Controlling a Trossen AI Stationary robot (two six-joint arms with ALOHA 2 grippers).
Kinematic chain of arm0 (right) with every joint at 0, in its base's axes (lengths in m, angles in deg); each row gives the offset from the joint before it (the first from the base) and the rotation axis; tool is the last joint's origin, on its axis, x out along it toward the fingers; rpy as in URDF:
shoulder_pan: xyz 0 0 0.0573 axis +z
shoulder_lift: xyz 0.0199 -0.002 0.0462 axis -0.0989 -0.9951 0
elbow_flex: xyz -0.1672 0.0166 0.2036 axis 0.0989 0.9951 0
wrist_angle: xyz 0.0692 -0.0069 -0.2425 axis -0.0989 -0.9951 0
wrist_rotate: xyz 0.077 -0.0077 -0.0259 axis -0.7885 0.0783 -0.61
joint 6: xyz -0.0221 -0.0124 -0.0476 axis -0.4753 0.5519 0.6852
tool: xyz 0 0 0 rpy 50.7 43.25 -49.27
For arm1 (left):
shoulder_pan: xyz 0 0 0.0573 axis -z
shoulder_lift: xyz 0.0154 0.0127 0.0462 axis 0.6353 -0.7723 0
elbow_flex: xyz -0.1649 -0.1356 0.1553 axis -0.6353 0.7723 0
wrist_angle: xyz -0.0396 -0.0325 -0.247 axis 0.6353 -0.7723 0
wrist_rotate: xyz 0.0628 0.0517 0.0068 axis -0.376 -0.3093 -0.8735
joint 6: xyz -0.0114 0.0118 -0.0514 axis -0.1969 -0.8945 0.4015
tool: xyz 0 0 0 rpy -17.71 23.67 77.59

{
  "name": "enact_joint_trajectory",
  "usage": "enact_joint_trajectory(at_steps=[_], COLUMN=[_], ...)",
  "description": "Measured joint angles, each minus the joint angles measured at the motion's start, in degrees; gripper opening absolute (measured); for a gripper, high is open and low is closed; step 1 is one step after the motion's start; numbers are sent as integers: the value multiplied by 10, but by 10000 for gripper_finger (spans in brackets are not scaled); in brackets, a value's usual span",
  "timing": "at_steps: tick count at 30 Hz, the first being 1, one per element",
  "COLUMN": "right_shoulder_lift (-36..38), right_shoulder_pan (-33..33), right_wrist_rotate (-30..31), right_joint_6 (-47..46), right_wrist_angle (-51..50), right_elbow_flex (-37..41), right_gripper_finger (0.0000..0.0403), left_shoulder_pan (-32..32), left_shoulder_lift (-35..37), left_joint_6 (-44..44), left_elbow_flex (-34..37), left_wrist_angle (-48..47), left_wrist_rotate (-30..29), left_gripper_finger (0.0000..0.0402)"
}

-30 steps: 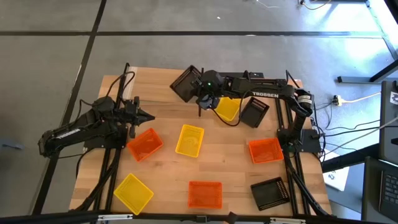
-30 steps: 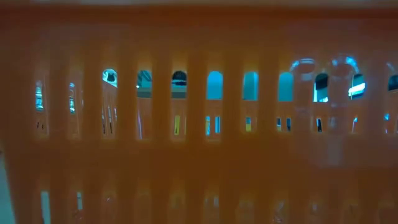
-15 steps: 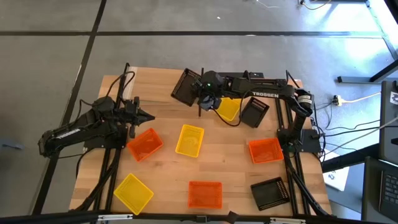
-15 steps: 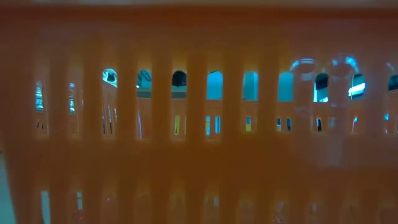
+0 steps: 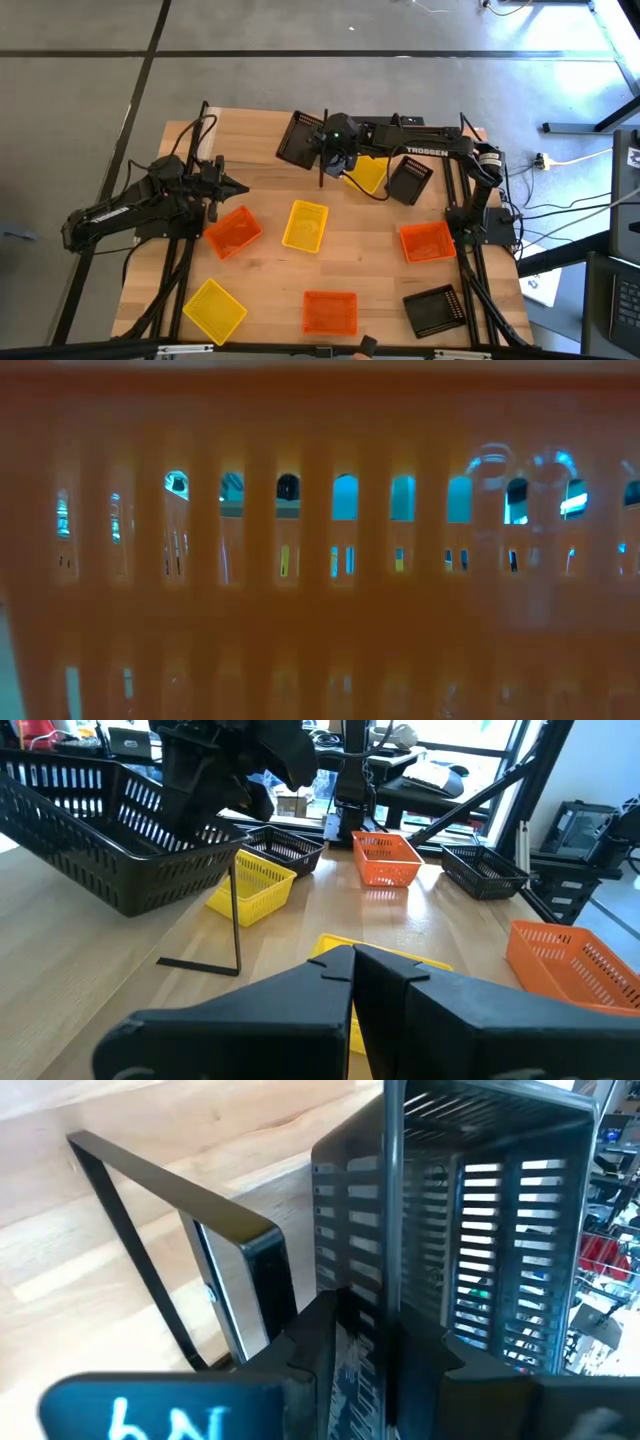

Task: Stack baskets on shelf by color
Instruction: Put the middle black basket on the shelf

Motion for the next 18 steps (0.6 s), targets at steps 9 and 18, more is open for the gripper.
enact_joint_trajectory(at_steps=[9,18], right_shoulder_lift=[0,0], right_shoulder_pan=[0,0], right_wrist_rotate=[0,11], right_joint_6=[78,44], right_wrist_angle=[1,28], right_elbow_flex=[0,0], right_gripper_finger=[74,74], left_shoulder_pan=[0,0], left_shoulder_lift=[0,0], left_joint_6=[0,0], left_elbow_flex=[0,0], left_wrist_angle=[0,0], left_wrist_rotate=[0,0], left_gripper_finger=[0,0])
